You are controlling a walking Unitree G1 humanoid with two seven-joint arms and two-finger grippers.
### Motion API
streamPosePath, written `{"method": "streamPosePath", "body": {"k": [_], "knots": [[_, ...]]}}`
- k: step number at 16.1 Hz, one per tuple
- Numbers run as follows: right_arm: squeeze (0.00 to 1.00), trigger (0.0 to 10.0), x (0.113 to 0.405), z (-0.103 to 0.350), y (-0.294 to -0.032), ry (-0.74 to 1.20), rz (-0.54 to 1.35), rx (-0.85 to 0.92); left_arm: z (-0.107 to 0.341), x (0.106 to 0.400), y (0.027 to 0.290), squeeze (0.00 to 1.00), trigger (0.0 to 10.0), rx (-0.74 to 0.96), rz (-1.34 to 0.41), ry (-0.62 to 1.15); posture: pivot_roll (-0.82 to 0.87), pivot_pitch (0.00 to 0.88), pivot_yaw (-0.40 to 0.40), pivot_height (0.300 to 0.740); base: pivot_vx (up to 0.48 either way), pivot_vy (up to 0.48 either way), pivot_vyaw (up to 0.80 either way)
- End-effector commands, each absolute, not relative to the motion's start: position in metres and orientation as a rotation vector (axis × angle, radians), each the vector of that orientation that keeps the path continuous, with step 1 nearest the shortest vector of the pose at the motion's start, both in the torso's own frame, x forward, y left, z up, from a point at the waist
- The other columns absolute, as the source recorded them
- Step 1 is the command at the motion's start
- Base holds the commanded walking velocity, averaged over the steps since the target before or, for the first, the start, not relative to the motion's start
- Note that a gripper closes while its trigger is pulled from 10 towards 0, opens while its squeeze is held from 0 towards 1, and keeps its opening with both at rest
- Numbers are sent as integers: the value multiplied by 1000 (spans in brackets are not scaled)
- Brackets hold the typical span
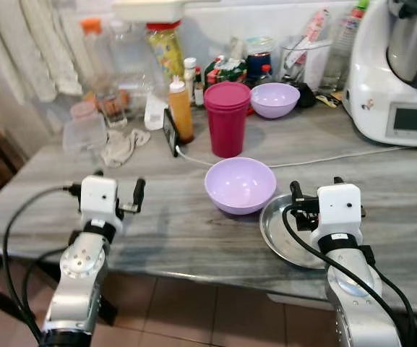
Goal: Setting the table
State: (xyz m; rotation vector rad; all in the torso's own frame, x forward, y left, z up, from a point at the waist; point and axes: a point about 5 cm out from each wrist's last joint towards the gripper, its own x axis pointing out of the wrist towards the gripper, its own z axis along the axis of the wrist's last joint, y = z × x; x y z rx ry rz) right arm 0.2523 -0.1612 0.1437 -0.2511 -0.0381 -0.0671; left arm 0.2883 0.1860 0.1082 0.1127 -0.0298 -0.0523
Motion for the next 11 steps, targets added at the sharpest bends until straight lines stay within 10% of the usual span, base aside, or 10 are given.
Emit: {"method": "streamPosePath", "body": {"k": [1,6,11], "knots": [[0,10000,251,143,-163,-41,-82,-239,102,287,186,0,10000,101,-47,4,-297,0,126,740,0,0,-800],[0,10000,250,147,-161,-66,-69,-262,98,291,157,0,10000,134,-164,7,-372,0,157,740,0,0,-775],[0,10000,248,151,-173,-88,-101,-265,102,298,154,0,10000,133,-139,-13,-374,0,137,740,0,0,0]]}}
